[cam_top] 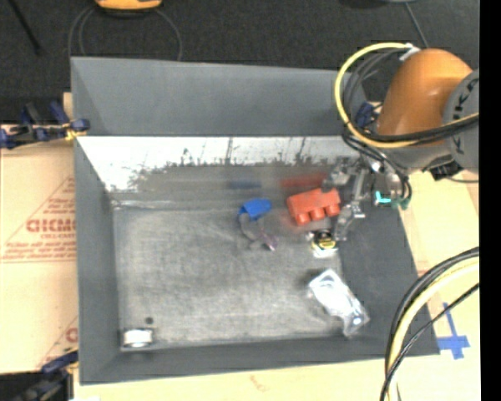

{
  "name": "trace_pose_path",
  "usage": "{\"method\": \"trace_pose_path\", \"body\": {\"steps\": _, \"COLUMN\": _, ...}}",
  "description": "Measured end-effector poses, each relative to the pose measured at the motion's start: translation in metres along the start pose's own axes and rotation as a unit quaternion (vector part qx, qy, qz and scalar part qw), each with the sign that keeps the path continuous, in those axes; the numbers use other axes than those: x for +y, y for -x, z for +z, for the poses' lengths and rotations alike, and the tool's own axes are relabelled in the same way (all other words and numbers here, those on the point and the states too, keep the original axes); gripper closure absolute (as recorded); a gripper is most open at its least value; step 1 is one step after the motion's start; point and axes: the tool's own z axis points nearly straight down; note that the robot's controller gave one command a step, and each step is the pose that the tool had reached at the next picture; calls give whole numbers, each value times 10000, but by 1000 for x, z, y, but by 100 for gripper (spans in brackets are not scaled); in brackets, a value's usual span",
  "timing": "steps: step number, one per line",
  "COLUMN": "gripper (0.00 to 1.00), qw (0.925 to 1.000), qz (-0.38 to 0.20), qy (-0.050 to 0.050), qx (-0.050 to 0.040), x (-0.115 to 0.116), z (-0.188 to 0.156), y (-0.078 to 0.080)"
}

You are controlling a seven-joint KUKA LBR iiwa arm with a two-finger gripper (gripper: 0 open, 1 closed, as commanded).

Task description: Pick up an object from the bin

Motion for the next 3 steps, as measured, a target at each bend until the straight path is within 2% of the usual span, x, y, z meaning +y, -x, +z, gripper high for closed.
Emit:
{"method": "trace_pose_path", "body": {"steps": 1, "gripper": 0, "qw": 9980, "qz": 627, "qy": -4, "qx": -122, "x": 3, "z": 58, "y": 22}}
{"method": "trace_pose_path", "body": {"steps": 2, "gripper": 0, "qw": 9744, "qz": 2248, "qy": 20, "qx": -59, "x": 24, "z": 50, "y": 24}}
{"method": "trace_pose_path", "body": {"steps": 3, "gripper": 0, "qw": 9667, "qz": 2559, "qy": 19, "qx": -34, "x": 41, "z": 30, "y": 16}}
